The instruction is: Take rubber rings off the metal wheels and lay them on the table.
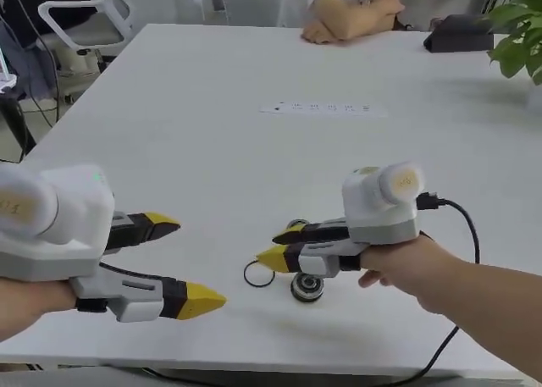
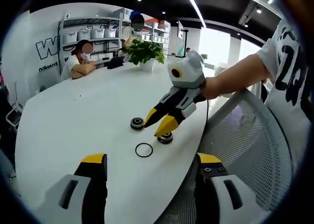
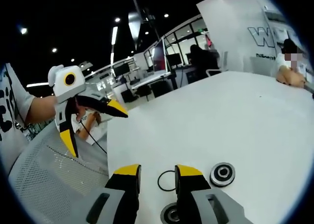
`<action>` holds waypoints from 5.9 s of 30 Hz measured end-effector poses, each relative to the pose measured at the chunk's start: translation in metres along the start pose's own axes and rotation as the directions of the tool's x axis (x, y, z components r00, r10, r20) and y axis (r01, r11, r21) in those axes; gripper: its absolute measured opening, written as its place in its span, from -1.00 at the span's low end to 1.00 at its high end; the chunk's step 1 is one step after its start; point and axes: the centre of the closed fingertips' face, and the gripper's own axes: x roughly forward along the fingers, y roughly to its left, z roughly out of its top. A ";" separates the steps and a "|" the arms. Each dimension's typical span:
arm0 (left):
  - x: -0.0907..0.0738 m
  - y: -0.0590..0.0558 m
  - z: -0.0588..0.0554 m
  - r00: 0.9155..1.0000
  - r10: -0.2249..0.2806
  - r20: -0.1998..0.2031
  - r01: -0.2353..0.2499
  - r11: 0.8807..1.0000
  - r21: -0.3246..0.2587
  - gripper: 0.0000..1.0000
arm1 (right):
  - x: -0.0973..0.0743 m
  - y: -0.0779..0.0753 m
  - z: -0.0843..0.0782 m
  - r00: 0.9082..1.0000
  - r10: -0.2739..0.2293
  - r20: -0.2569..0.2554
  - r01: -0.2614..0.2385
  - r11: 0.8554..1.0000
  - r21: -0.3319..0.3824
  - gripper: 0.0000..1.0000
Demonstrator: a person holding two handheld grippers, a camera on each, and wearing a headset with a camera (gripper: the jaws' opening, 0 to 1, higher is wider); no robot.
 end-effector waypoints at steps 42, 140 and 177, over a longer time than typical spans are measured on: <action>0.014 0.001 0.016 0.999 -0.032 0.002 0.032 0.999 0.029 0.38 | -0.054 -0.024 -0.016 0.997 -0.082 0.004 0.082 0.996 0.026 -0.48; 0.107 -0.017 0.003 0.971 -0.192 -0.143 0.204 0.976 0.080 0.02 | -0.056 -0.034 -0.067 0.995 -0.043 -0.085 0.045 0.999 0.024 -0.51; 0.142 -0.043 -0.007 0.947 -0.257 -0.195 0.279 0.956 0.093 -0.55 | -0.044 -0.026 -0.082 0.991 0.016 -0.131 -0.022 0.999 -0.046 -0.62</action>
